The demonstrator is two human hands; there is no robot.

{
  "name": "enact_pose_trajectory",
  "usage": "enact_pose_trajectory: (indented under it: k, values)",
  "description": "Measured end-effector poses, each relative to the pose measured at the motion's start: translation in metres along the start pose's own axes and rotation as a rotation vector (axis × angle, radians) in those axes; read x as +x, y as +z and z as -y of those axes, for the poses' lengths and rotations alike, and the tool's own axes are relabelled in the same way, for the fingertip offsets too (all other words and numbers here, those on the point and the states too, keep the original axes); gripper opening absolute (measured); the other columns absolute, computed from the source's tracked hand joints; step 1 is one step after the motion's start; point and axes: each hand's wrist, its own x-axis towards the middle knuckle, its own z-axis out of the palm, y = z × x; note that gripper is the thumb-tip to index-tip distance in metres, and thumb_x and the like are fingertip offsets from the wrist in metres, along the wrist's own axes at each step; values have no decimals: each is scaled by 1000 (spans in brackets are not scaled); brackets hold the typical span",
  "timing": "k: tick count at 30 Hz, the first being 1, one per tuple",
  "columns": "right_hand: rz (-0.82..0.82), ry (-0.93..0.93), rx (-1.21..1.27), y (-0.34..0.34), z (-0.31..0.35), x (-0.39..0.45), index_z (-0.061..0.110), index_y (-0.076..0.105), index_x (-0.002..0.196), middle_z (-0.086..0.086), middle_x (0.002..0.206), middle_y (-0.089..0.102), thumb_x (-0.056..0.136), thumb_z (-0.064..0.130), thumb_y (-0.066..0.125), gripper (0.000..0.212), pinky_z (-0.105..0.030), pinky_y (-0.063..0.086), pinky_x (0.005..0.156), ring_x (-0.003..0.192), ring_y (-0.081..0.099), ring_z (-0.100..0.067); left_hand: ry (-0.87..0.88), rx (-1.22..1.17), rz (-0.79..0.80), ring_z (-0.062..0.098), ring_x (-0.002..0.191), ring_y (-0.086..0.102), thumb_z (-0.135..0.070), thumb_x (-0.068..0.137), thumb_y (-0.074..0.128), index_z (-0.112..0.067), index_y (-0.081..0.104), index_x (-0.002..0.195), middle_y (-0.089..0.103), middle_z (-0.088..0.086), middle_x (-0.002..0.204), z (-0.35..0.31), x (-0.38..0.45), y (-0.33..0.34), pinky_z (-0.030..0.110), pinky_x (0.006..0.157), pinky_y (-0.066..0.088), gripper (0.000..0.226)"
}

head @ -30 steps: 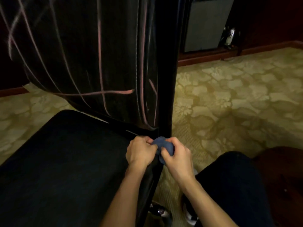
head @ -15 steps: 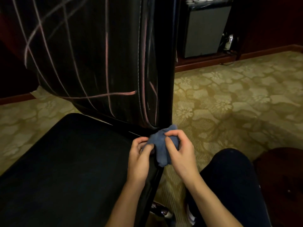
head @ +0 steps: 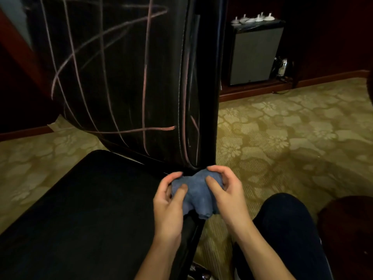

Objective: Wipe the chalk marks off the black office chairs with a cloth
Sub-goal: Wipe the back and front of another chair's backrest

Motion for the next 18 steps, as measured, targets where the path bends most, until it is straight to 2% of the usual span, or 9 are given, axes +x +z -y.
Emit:
enact_pose_trajectory:
  k: [3,6,8,11,13,16,18]
  values:
    - [15,-16,-11,-1,9,0,20,64,112,3,102,71,94,3,61,25,-26,55,83,98,68,-9,-81,-19,-3,22,89,75,-3,93,63,-11,69,107,76,14,99,1,0,-2,26,67,58,17]
    - [65,10,-39,1,11,2,22,51,131,-4,104,70,93,6,65,43,-32,58,83,96,70,-15,2,0,-46,19,88,75,-2,93,64,-11,68,106,76,12,98,-6,2,-2,23,66,58,17]
    - [11,102,-6,4,9,2,20,41,139,-7,101,68,90,7,69,58,-32,58,77,89,72,-16,52,38,-43,18,90,74,-4,92,66,-14,69,108,76,7,98,-12,1,0,24,70,58,19]
    - [-131,125,175,8,14,-5,16,45,129,-10,102,65,89,-3,66,50,-24,56,70,84,71,-11,64,100,23,14,92,74,-7,86,73,-20,69,110,77,0,97,-19,0,-2,25,74,58,27]
    - [-146,34,221,10,21,-9,19,51,120,-11,107,65,88,-8,65,44,-24,57,76,93,71,-14,36,107,55,13,93,74,-4,83,76,-21,67,113,77,-2,98,-24,0,-3,24,74,59,35]
    - [-7,-134,-21,9,23,-9,27,50,134,1,126,63,87,5,70,56,-27,52,93,116,63,-11,1,37,70,18,97,74,4,84,71,-20,65,118,76,4,105,-31,-1,-5,34,84,60,42]
    - [114,-213,-271,5,21,-7,30,42,146,12,138,53,87,11,72,69,-20,43,102,128,50,1,8,-15,77,22,99,73,8,85,68,-18,64,120,75,7,107,-37,-2,-7,39,88,58,43]
